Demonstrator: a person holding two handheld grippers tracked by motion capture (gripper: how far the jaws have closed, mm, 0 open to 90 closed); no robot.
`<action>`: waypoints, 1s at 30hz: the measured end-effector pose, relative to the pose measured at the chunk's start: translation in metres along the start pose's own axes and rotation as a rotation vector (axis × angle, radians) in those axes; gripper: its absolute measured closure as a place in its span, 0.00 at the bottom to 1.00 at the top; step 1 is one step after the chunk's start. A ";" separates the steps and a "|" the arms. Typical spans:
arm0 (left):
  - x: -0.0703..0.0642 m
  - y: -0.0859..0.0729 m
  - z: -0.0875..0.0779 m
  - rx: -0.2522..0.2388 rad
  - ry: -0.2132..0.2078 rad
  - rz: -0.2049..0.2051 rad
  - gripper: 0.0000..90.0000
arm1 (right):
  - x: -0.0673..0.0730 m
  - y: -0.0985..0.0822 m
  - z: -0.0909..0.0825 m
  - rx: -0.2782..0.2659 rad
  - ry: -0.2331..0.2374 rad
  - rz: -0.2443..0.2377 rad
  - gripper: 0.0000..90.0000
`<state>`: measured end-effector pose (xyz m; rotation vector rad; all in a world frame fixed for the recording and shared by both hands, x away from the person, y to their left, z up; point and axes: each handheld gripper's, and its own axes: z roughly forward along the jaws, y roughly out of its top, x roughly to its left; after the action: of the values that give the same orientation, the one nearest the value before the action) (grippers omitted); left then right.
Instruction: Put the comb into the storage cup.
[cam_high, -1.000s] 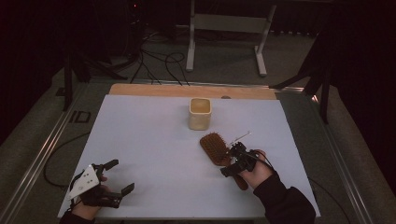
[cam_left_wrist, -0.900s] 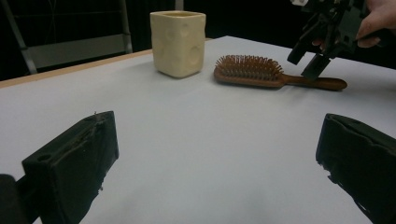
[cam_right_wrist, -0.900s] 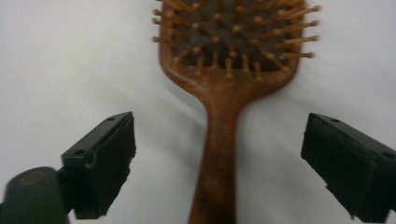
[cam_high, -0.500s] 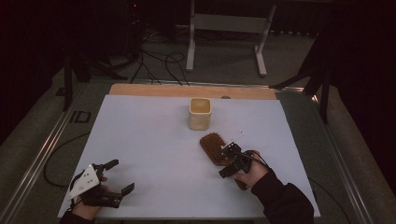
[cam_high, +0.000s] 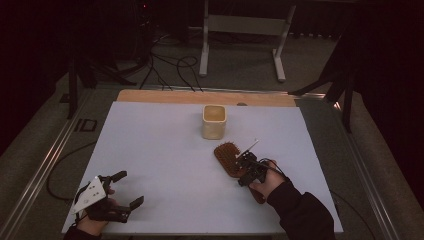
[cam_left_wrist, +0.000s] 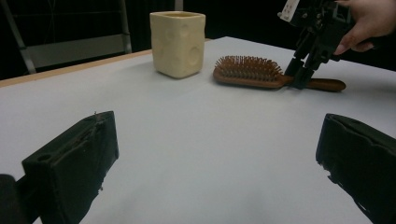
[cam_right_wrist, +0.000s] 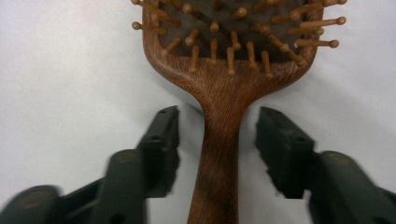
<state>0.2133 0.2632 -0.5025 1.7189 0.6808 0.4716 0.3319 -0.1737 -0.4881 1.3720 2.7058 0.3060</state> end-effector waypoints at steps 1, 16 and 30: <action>0.000 0.000 0.000 0.000 -0.001 0.000 0.00 | 0.000 0.001 0.000 0.005 -0.006 -0.004 0.61; 0.000 0.000 0.000 0.003 -0.003 -0.004 0.00 | 0.003 0.008 0.002 0.063 -0.037 -0.016 0.76; 0.000 -0.001 0.000 0.008 -0.005 -0.007 0.00 | 0.007 0.014 0.004 0.106 -0.061 0.044 0.80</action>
<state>0.2133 0.2627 -0.5031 1.7241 0.6854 0.4602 0.3393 -0.1594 -0.4887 1.4452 2.6799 0.1230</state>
